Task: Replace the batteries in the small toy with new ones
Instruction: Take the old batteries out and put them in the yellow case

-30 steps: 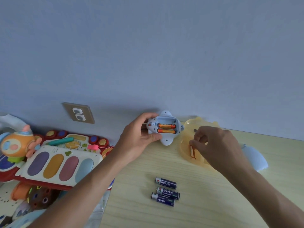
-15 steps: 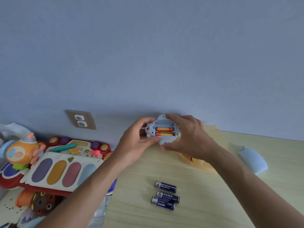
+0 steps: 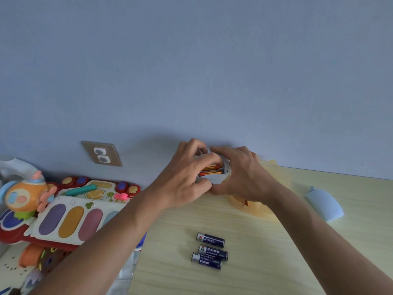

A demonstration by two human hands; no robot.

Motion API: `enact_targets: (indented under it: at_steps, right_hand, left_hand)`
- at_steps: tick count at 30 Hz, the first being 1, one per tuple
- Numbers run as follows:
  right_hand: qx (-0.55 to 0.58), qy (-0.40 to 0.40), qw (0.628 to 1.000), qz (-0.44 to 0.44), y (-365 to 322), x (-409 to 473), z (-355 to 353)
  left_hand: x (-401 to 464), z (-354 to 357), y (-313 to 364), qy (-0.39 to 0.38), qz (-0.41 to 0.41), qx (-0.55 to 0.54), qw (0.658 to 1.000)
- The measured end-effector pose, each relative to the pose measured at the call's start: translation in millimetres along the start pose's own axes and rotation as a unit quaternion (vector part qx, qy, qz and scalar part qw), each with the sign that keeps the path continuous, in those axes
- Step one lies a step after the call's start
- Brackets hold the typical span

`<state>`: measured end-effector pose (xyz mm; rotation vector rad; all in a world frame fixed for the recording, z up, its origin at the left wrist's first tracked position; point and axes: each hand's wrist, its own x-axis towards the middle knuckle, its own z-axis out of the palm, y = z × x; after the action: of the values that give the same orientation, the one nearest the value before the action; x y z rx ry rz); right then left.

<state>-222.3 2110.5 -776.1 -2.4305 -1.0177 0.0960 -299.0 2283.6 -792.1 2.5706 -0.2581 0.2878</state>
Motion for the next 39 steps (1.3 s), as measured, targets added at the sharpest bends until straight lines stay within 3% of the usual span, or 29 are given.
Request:
enact_targets:
  at_steps: [7, 14, 23, 27, 33, 36, 39]
  right_hand:
    - [0.041, -0.002, 0.999, 0.001, 2.3, -2.4, 0.2]
    - [0.041, -0.001, 0.999, -0.001, 5.8, -1.0, 4.9]
    - [0.009, -0.003, 1.000, 0.002, 8.0, 1.1, 8.6]
    - [0.010, -0.009, 1.000, 0.008, 10.0, -2.2, 5.0]
    - [-0.030, -0.005, 1.000, 0.002, 14.3, -2.9, -2.2]
    - [-0.026, -0.004, 1.000, 0.005, 18.9, 4.3, -5.6]
    - [-0.028, -0.026, 0.999, -0.003, 27.0, 13.1, -4.4]
  left_hand:
    - [11.3, -0.7, 2.6, -0.025, 0.026, 0.027, 0.999]
    - [14.1, -2.2, 4.0, -0.030, 0.038, -0.011, 0.999]
    - [12.8, 8.8, -3.2, 0.121, 0.042, -0.064, 0.990]
    - [11.6, 11.7, -5.9, 0.172, 0.008, -0.157, 0.973]
    - [5.8, 8.2, 7.2, 0.275, -0.076, -0.323, 0.903]
    - [-4.0, 4.7, 24.2, 0.272, -0.069, -0.358, 0.891]
    - [-16.3, 13.9, 41.9, 0.230, -0.059, -0.352, 0.905]
